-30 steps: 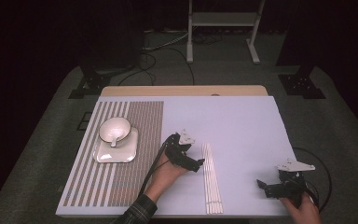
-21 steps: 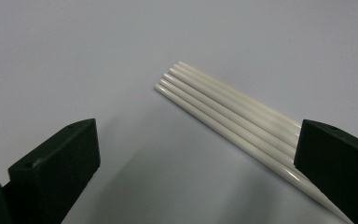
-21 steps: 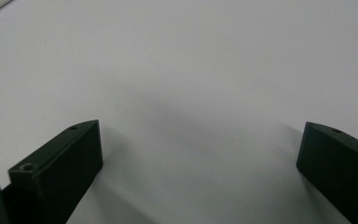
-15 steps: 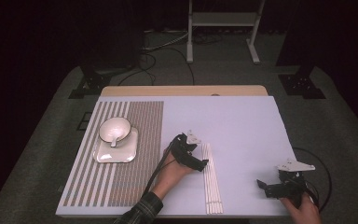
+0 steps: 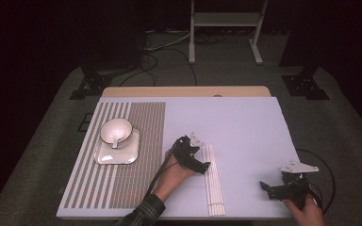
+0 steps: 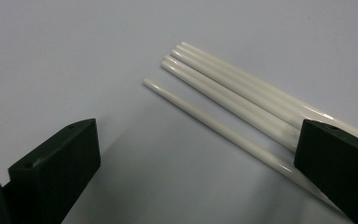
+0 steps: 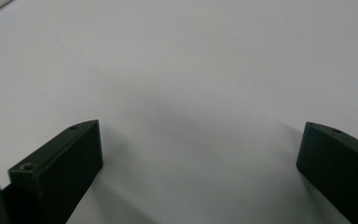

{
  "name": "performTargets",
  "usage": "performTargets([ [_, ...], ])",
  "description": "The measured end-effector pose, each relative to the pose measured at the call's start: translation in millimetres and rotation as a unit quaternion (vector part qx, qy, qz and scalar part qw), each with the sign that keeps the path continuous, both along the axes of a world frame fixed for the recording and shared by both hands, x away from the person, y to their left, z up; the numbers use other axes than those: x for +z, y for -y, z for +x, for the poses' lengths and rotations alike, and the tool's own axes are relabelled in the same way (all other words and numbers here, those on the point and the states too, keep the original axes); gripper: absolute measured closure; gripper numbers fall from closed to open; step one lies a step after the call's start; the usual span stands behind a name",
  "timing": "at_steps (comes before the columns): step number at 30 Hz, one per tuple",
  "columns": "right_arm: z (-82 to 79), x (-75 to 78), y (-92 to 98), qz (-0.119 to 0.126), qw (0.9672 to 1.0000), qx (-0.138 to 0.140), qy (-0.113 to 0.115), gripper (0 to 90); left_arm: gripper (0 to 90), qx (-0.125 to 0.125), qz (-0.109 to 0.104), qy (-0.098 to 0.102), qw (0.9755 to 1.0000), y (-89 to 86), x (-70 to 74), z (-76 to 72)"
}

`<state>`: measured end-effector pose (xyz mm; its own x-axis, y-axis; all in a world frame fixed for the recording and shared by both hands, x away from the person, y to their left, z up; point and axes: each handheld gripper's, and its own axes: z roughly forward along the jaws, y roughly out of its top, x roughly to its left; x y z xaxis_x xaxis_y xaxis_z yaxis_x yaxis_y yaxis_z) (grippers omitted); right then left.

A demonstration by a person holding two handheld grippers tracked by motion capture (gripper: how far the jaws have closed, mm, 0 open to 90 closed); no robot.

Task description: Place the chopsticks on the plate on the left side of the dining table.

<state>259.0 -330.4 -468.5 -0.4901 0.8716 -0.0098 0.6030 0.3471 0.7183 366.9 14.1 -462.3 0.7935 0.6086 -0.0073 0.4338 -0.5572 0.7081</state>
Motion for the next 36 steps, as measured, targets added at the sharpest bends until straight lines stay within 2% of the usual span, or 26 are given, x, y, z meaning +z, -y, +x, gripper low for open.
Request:
performTargets([
  [3, 0.0, 0.0, 0.0, 0.000, 1.0000, 0.000, 0.000, 0.0, 0.0, 0.000, -0.003, -0.008, 1.0000, -3.0, 3.8, -2.4],
  [10, -0.1, 0.0, -0.1, 0.000, 1.0000, -0.001, -0.001, 0.0, 0.0, -0.004, -0.018, -0.005, 0.9998, -6.7, 9.2, -18.4],
  [18, -0.1, 0.0, -0.1, 0.000, 1.0000, 0.000, 0.000, 0.0, 0.0, -0.016, -0.022, -0.008, 0.9996, -9.3, 12.9, -44.5],
  [24, 0.0, 0.1, -0.1, 0.000, 1.0000, 0.000, -0.001, 0.0, 0.0, -0.019, -0.044, -0.010, 0.9988, -14.4, 18.0, -67.2],
  [27, 0.0, 0.0, -0.1, 0.000, 1.0000, 0.000, -0.001, 0.0, 0.0, -0.023, -0.048, -0.005, 0.9986, -14.5, 17.6, -79.4],
  [32, 0.0, 0.1, -0.1, 0.000, 1.0000, 0.000, -0.001, 0.0, 0.0, -0.028, -0.056, -0.011, 0.9980, -12.4, 12.9, -94.4],
  [36, 0.0, 0.1, -0.1, 0.000, 1.0000, 0.000, -0.001, 0.0, 0.0, -0.036, -0.053, -0.016, 0.9979, -8.5, 7.3, -103.0],
])
